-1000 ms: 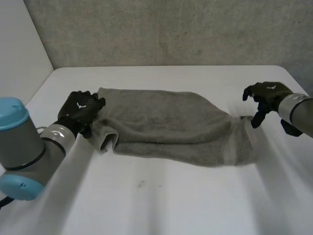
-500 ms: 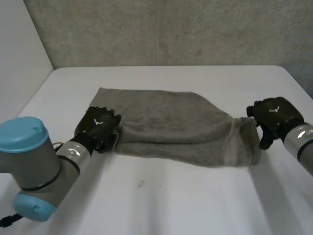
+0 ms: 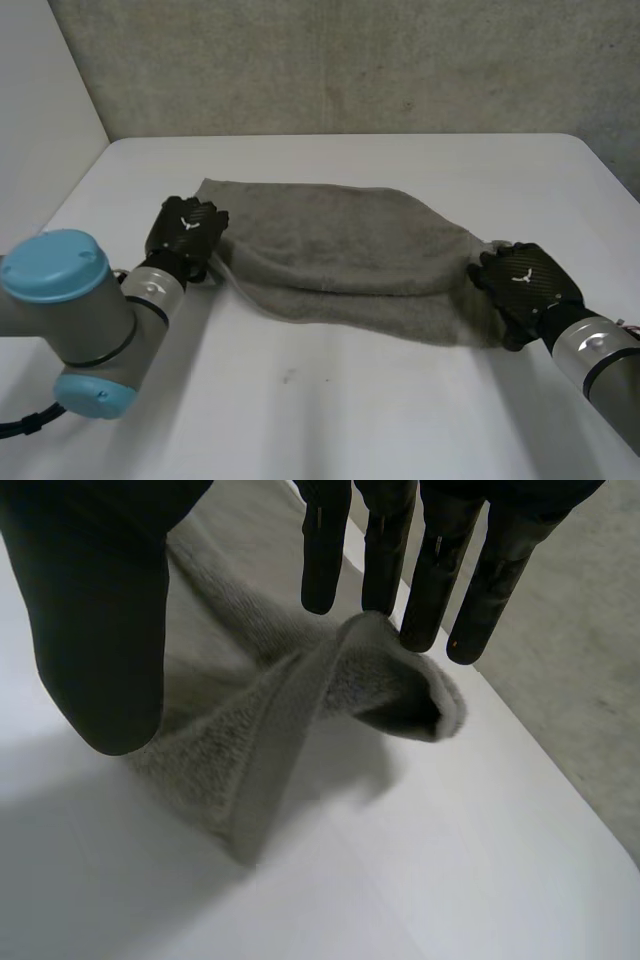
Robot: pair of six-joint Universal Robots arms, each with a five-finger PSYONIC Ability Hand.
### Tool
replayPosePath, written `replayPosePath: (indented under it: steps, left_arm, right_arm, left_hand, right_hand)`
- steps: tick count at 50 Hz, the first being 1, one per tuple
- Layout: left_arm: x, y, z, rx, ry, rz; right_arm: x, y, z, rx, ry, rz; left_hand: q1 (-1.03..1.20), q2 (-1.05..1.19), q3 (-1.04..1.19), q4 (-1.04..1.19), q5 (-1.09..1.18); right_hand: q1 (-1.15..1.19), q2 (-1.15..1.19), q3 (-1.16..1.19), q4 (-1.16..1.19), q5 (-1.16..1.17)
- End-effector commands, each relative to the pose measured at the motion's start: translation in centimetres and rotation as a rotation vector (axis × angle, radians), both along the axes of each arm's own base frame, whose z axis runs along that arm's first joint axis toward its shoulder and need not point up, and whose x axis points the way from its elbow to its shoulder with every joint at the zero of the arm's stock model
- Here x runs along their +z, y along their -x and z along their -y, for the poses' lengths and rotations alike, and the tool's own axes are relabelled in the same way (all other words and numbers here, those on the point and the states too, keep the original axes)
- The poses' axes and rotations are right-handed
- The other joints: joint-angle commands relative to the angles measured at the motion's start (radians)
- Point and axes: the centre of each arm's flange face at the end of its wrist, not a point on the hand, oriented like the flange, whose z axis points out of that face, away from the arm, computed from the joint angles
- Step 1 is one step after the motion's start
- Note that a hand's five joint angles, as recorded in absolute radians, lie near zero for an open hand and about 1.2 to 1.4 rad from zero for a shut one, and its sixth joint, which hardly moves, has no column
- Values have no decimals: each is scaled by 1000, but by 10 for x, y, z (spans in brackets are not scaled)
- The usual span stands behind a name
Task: Fold the towel.
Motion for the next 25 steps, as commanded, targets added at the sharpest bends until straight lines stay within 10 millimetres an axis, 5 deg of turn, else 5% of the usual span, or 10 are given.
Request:
replayPosePath:
  steps: [1, 14, 16, 20, 22, 25]
  left_arm:
    - [36, -6, -14, 1, 34, -59]
    - [50, -16, -11, 37, -28, -136]
    - [51, -19, -9, 44, -23, -138]
    - [51, -19, -9, 44, -23, -138]
    - [51, -18, -9, 45, -25, -139]
    - [51, -19, -8, 48, -26, -140]
  right_arm:
    - [-5, -7, -2, 38, -10, 6]
    - [-36, -9, 21, 25, -57, -11]
    - [-37, -7, 24, 12, -53, -18]
    - [-35, -6, 28, -4, -24, -31]
    - [-33, -3, 33, -27, 10, -57]
    - [-29, -1, 35, -46, 30, -67]
  left_hand:
    - [226, 184, 187, 186, 203]
    - [226, 184, 187, 186, 203]
    - [226, 184, 187, 186, 203]
    - [226, 184, 187, 186, 203]
    - [226, 184, 187, 186, 203]
    - [226, 184, 187, 186, 203]
  right_hand:
    - [89, 30, 38, 47, 58]
    - [233, 174, 181, 191, 202]
    - [507, 448, 456, 466, 476]
    - [685, 626, 634, 643, 654]
    - [1026, 967, 974, 984, 994]
    - [1028, 969, 976, 986, 996]
